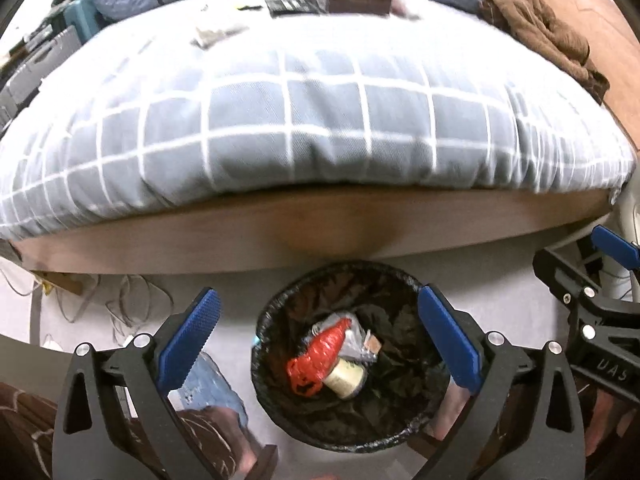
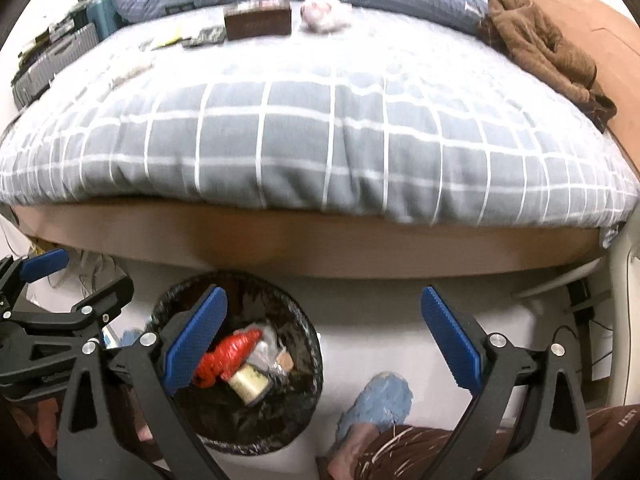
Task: Collect trash
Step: 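Move both open tools back over the trash on the bed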
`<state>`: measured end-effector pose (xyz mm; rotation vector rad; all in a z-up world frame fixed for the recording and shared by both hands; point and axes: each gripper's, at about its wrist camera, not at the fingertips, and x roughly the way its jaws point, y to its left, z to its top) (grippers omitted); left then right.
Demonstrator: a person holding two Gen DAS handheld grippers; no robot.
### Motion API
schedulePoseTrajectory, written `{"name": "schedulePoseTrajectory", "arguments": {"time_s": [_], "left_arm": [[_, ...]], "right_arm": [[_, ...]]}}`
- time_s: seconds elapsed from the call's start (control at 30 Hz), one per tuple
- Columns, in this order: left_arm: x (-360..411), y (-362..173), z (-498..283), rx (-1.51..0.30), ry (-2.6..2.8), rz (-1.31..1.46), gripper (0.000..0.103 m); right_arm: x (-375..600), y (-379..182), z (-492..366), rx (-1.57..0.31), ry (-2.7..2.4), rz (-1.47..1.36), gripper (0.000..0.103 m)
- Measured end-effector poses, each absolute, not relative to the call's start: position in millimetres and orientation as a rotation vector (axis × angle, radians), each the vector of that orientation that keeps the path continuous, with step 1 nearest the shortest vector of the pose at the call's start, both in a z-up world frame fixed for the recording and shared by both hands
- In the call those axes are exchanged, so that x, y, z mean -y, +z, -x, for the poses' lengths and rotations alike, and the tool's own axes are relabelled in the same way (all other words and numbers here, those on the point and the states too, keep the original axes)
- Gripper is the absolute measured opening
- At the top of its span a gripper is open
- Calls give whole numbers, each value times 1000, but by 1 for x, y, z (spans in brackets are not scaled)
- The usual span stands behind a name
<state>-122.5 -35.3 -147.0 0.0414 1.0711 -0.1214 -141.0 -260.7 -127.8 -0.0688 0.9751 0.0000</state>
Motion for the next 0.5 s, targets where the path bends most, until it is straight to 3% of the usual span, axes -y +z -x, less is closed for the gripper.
{"name": "schedulePoseTrajectory", "arguments": {"time_s": [0.5], "left_arm": [[-10, -85, 88, -906, -24, 21, 97]], "right_arm": [[247, -68, 87, -770, 13, 90, 94]]}}
